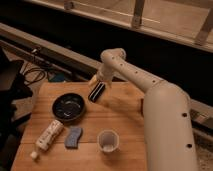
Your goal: Place the eraser on the white sponge
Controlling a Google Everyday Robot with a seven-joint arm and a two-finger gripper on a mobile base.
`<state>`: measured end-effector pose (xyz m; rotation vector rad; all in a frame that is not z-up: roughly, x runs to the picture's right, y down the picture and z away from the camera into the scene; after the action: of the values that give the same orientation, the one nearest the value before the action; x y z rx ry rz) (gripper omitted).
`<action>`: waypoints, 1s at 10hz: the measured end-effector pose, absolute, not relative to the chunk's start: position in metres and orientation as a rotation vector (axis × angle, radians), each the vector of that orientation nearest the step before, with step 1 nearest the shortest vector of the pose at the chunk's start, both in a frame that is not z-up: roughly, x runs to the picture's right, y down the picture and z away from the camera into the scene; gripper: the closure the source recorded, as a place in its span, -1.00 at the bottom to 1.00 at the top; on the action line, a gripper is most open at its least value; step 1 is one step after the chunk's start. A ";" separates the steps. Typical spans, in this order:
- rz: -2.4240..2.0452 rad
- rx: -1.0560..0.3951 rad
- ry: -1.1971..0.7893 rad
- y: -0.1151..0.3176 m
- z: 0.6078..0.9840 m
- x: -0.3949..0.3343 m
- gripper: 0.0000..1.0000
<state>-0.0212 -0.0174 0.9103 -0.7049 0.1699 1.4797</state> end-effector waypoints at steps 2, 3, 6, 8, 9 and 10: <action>1.410 -0.715 0.137 -0.017 0.914 -0.020 -0.60; 1.423 -0.727 0.142 -0.017 0.918 -0.025 -0.60; 1.617 -0.749 0.242 -0.013 0.937 -0.047 -0.60; 1.658 -0.739 0.282 -0.010 0.948 -0.058 -0.60; 1.664 -0.732 0.298 -0.009 0.953 -0.063 -0.60; 1.662 -0.729 0.315 -0.006 0.957 -0.067 -0.60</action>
<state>-0.0671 -0.0060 0.9571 -0.7288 0.3147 1.6619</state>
